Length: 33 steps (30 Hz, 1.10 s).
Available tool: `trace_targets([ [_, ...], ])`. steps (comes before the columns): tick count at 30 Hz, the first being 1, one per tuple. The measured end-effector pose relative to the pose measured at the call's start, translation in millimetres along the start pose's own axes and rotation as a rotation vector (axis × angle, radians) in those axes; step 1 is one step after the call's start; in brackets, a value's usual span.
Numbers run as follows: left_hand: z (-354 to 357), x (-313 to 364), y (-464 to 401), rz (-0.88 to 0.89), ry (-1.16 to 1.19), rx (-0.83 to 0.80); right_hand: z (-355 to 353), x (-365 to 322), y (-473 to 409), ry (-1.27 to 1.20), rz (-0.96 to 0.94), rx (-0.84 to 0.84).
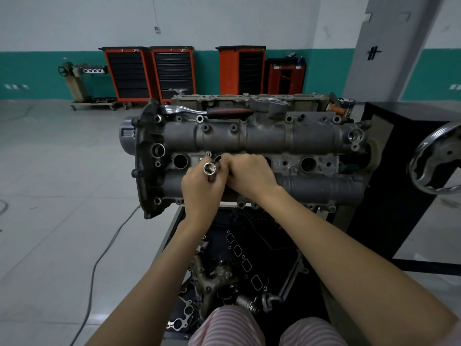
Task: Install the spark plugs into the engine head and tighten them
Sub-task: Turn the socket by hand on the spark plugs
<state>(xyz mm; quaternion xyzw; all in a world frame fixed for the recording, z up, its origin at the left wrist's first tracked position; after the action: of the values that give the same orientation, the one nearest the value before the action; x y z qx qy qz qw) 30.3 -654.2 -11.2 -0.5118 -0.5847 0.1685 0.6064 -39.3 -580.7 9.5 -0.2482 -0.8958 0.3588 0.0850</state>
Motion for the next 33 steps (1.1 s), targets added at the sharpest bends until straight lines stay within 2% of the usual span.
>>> trace_targets([
  [4, 0.2, -1.3, 3.2, 0.011, 0.047, -0.006, 8.9, 1.5, -1.9, 0.008, -0.01, -0.067],
  [14, -0.3, -3.8, 1.8, -0.068, 0.071, 0.005, 8.9, 2.3, 0.6, 0.045, -0.039, -0.078],
  [22, -3.0, -1.6, 2.8, 0.011, 0.083, 0.033, 6.0, -0.8, -0.3, 0.013, -0.012, -0.044],
  [26, -1.5, -3.9, 4.7, -0.008, 0.147, 0.038, 7.4, -0.2, -1.3, 0.044, -0.033, -0.048],
  [33, -1.4, -4.8, 1.0, -0.033, 0.109, 0.045, 3.8, 0.9, 0.4, 0.007, -0.015, -0.025],
])
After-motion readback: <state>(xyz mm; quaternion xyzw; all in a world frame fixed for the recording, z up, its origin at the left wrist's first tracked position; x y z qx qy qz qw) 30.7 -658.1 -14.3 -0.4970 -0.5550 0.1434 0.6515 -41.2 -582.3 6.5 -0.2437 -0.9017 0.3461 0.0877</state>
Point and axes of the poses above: each hand's wrist, its own y-axis away from the middle knuckle, its own z-axis out of the palm, x = y × z, the point moved 6 cm from there along -y, towards the middle knuckle, and after that the axes turned 2 degrees about z, right-handed, at the moved point
